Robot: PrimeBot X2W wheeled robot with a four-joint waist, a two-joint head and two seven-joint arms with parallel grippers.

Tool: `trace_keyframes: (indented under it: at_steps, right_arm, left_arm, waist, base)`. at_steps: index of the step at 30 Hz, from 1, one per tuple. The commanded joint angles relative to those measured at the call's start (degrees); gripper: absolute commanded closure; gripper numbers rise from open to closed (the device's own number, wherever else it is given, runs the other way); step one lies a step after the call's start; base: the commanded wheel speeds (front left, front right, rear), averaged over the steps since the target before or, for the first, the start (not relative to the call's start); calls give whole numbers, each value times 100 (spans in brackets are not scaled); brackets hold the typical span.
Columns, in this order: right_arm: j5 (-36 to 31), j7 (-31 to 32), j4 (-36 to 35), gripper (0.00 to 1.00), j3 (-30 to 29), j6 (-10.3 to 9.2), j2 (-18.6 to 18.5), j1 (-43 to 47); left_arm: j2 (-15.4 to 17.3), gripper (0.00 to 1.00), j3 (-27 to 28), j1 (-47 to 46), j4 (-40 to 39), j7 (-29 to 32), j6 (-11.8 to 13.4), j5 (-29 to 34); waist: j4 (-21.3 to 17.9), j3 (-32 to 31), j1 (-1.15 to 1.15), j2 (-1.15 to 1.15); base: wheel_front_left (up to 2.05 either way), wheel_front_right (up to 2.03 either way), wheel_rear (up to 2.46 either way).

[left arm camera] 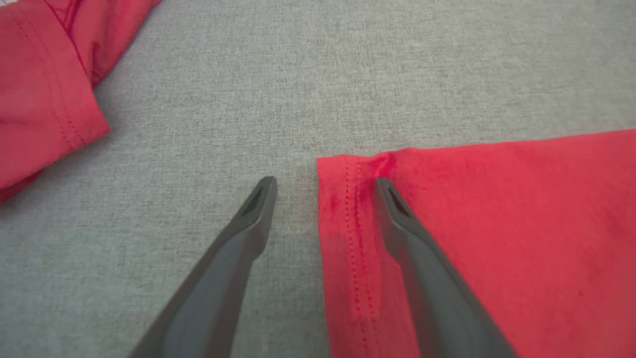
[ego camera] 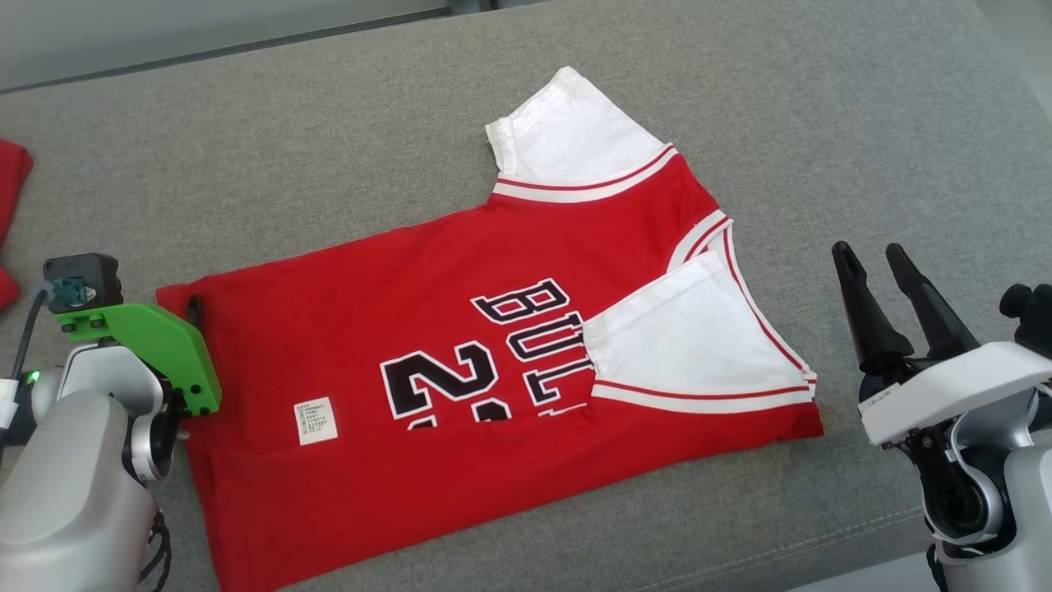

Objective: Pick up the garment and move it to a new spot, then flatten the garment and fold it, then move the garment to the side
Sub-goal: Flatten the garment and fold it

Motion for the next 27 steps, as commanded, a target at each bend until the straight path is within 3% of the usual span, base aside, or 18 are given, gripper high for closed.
trace_keyframes:
  at_steps: [1, 7, 11, 14, 17, 27]
  right_arm:
    - [21, 23, -43, 0, 22, 2, -27, -40]
    - [50, 50, -108, 0, 61, 2, -61, -29]
    - [17, 90, -130, 0, 115, 2, -85, -82]
    - [2, 129, -159, 0, 180, 2, -114, -117]
    - [-30, 183, -155, 0, 231, 2, -164, -186]
    - [-450, 642, 219, 0, 392, 2, -421, -1210]
  left_arm:
    - [-5, 2, 14, -110, 44, -17, -29, -44]
    - [-34, 30, -92, -207, 170, -50, -197, -43]
    - [-54, 68, -129, -272, 291, -99, -230, -35]
    - [-88, 88, -143, -326, 344, -153, -272, -66]
    - [-120, 99, -132, -392, 376, -248, -290, -91]
    - [-334, 100, -64, -418, 182, -737, -399, -226]
  waist:
    - [-9, 10, 0, 0]
    - [-23, 19, 0, 0]
    - [-35, 16, 0, 0]
    - [-33, 20, 0, 0]
    - [-12, 25, 0, 0]
    - [281, 104, 0, 0]
  base:
    - [0, 0, 0]
    - [0, 0, 0]
    - [0, 0, 0]
    - [0, 0, 0]
    - [0, 0, 0]
    - [0, 0, 0]
